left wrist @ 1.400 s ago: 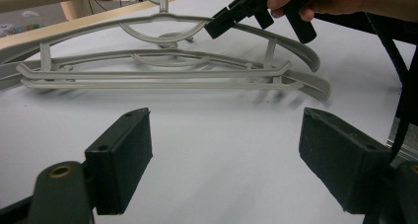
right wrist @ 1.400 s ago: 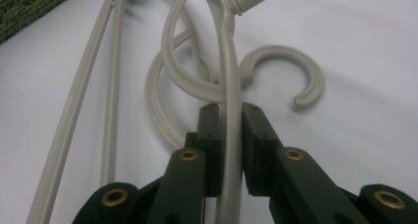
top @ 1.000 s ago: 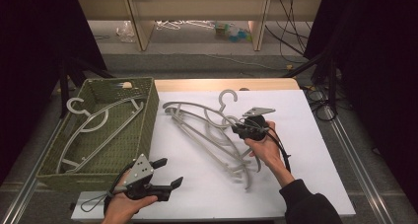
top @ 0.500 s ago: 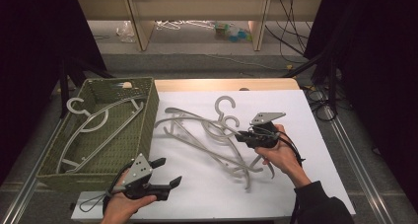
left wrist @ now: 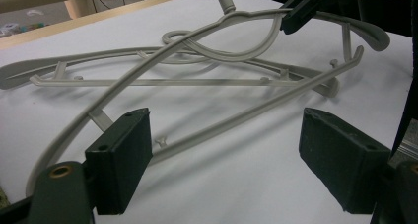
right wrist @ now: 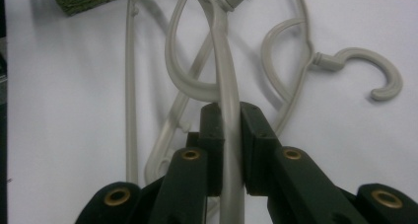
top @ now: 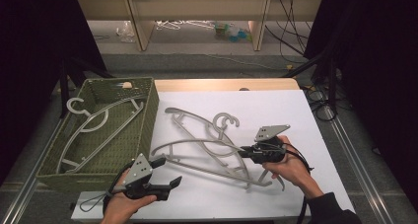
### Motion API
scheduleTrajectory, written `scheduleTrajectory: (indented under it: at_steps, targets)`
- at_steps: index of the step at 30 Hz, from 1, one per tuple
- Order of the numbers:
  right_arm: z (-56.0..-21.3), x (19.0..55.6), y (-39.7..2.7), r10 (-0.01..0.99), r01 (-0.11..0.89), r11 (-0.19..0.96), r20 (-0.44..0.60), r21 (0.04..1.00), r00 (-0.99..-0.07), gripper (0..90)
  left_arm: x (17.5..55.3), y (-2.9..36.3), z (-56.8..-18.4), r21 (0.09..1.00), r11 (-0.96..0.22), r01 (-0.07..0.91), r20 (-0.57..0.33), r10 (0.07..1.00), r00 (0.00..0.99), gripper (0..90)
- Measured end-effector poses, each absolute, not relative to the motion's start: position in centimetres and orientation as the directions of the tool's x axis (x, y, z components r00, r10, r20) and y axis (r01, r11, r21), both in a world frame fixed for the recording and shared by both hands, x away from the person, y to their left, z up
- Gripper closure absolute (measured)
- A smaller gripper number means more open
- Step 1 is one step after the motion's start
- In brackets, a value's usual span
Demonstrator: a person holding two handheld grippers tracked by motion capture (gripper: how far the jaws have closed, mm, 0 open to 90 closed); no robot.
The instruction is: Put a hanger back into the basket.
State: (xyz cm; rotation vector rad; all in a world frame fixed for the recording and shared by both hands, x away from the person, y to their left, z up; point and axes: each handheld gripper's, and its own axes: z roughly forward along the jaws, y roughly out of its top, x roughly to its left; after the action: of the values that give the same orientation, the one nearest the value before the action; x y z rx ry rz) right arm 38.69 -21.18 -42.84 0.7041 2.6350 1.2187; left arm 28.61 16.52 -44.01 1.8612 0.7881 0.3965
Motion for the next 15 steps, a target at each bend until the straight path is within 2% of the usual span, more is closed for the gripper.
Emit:
scheduleTrajectory:
  at_steps: [9, 15]
  targets:
    - [-42.8, 37.3, -21.3, 0.433, 0.327, 0.577, 0.060, 0.748, -0.900, 81.9, 28.8, 16.1, -44.0, 0.908, -0.252, 0.334, -0.089, 0.663, 0.743, 20.3]
    - [-42.7, 36.6, -21.0, 0.400, 0.295, 0.589, 0.046, 0.752, -0.915, 81.9, 29.8, 15.1, -43.5, 0.912, -0.257, 0.321, -0.084, 0.649, 0.756, 23.7]
